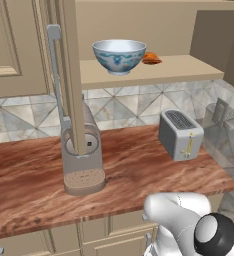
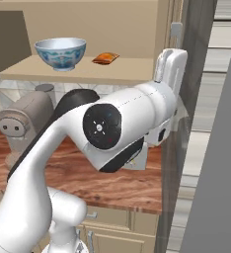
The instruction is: Pick the mug and place it in the sink. Pick the bowl and place it in the open cabinet and then close the cabinet.
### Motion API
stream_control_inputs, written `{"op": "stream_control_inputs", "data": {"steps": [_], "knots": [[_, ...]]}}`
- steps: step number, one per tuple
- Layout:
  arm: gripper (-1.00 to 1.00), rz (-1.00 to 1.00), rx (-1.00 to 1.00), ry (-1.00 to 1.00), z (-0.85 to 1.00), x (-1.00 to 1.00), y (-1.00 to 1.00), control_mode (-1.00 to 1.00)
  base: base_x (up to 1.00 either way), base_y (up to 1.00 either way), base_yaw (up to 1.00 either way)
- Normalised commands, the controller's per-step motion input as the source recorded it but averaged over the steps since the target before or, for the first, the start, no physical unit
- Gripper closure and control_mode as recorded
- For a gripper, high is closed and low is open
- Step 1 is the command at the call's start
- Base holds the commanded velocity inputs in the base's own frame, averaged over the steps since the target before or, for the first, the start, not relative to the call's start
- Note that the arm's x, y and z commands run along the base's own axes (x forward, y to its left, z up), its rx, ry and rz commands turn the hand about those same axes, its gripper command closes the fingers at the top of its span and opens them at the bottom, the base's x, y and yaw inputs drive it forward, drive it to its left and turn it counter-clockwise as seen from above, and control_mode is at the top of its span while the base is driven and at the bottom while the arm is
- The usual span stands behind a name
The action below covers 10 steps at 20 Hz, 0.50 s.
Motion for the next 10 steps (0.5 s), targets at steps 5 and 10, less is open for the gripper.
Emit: {"op": "stream_control_inputs", "data": {"steps": [5,10], "knots": [[-1.00,0.07,-0.12,-0.06,-0.06,0.91,0.56,-1.00,0.00,0.00,0.00],[-1.00,0.08,-0.02,0.00,-0.08,1.00,0.48,-1.00,0.00,0.00,0.00]]}}
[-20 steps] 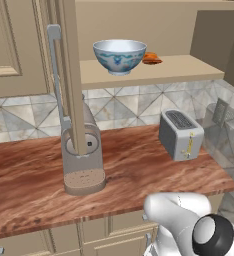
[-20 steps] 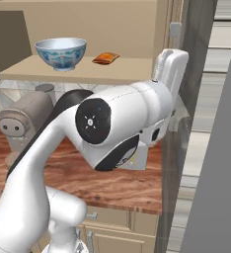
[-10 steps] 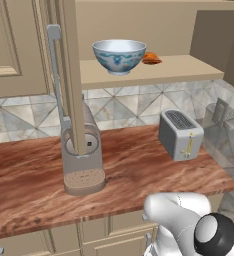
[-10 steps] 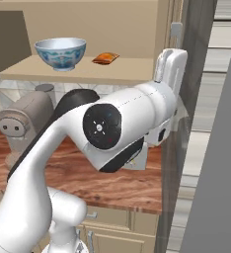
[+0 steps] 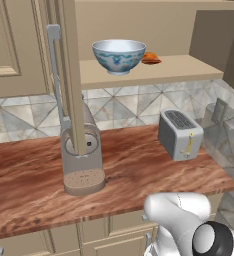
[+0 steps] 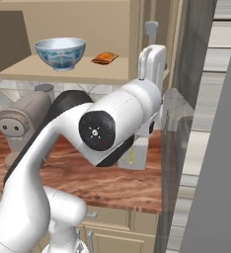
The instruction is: Pick the mug and place it in the sink. Pick the bowl and place it in the open cabinet and then close the cabinet.
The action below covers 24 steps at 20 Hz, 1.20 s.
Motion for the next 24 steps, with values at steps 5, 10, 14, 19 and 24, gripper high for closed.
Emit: {"op": "stream_control_inputs", "data": {"steps": [5,10,14,19,24], "knots": [[-1.00,0.09,0.00,0.00,-0.04,0.82,0.50,-1.00,0.00,0.00,0.00],[-1.00,0.12,0.02,0.04,-0.24,0.57,0.63,-1.00,0.00,0.00,0.00],[-1.00,0.14,0.00,0.08,-0.14,0.55,0.74,-1.00,0.00,0.00,0.00],[-1.00,0.12,0.00,0.14,0.00,0.56,0.31,-1.00,0.00,0.00,0.00],[-1.00,0.14,0.01,0.13,0.00,0.51,0.01,-1.00,0.00,0.00,0.00]]}}
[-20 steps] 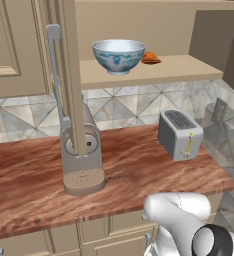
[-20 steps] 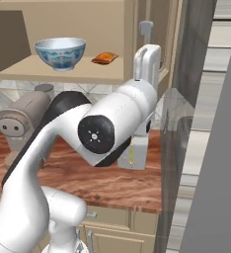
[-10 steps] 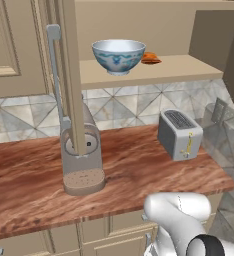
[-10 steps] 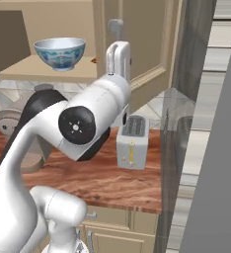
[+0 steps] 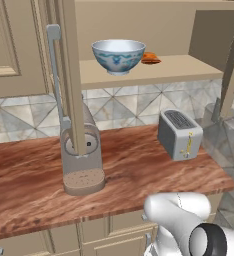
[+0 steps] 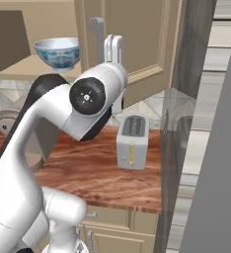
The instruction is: Pick the mug and place it in the sink. Pick the bowl and place it in the open cabinet and then close the cabinet.
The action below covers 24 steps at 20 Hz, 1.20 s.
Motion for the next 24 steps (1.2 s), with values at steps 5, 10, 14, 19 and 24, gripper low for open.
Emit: {"op": "stream_control_inputs", "data": {"steps": [5,10,14,19,24], "knots": [[-1.00,0.10,0.01,0.06,0.00,0.66,0.03,-1.00,0.00,0.00,0.00],[-1.00,0.10,0.04,0.04,-0.13,0.61,0.46,-1.00,0.00,0.00,0.00],[-1.00,0.09,0.01,0.00,-0.05,0.47,0.35,-1.00,0.00,0.00,0.00],[-1.00,0.09,0.01,0.00,-0.11,0.33,0.15,-1.00,0.00,0.00,0.00],[-1.00,0.09,0.08,0.00,-0.65,0.00,0.11,-1.00,0.00,0.00,0.00]]}}
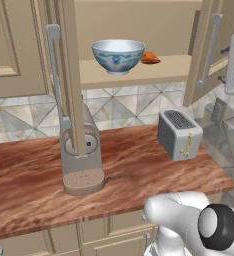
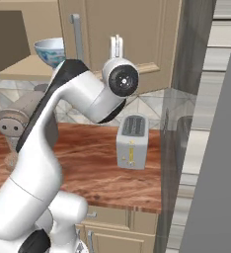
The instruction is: Pick the mug and place it in the sink. Pick the bowl and place it in the open cabinet and then close the cabinet.
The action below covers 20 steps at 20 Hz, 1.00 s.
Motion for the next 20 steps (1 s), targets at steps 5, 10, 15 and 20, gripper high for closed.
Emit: {"op": "stream_control_inputs", "data": {"steps": [5,10,15,20], "knots": [[-1.00,0.08,0.05,0.00,-0.71,0.13,0.17,-1.00,0.00,0.00,0.00],[-1.00,0.04,0.00,0.00,-0.26,0.81,0.18,-1.00,0.00,0.00,0.00],[-1.00,0.03,0.00,0.00,-0.14,0.92,0.17,-1.00,0.00,0.00,0.00],[-1.00,0.02,0.00,0.00,-0.08,0.59,0.06,-1.00,0.00,0.00,0.00]]}}
